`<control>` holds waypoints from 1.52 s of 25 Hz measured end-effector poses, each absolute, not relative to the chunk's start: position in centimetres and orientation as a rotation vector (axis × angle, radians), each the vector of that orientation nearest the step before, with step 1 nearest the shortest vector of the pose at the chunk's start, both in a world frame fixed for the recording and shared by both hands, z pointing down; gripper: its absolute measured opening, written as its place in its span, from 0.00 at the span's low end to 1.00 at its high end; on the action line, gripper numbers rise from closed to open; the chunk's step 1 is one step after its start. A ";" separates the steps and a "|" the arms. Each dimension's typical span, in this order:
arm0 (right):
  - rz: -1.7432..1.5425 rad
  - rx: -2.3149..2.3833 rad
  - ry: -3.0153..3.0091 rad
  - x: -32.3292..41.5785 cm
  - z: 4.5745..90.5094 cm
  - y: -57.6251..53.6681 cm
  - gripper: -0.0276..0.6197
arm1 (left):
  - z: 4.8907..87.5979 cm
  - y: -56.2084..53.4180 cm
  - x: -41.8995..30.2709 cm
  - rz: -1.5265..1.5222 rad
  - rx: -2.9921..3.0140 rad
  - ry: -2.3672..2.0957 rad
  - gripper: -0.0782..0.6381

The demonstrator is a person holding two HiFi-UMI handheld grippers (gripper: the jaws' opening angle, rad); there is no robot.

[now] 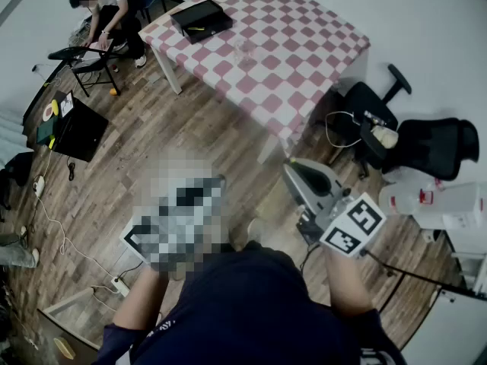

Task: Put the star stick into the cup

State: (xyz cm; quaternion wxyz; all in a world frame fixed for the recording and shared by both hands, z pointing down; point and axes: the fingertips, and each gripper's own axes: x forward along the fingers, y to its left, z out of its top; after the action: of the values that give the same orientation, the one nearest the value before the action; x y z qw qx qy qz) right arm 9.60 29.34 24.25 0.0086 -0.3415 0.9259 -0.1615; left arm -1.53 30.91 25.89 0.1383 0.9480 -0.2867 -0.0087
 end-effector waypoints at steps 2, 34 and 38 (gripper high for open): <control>-0.500 -1.062 2.898 9.7 24.2 29.2 0.07 | 26.0 30.7 -1.3 -0.022 2.741 -0.829 0.15; -0.527 -0.955 2.887 19.6 25.7 26.6 0.07 | 27.7 29.8 6.9 0.028 2.689 -0.974 0.15; -0.525 -0.938 2.898 19.0 25.9 24.8 0.07 | 28.2 28.1 6.2 0.023 2.679 -0.990 0.15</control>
State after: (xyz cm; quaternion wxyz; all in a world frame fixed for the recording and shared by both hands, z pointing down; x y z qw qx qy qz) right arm 18.97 24.80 25.92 0.0255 -0.3033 0.9373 -0.1697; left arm 6.21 28.11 28.20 0.1423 0.9284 -0.3431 0.0081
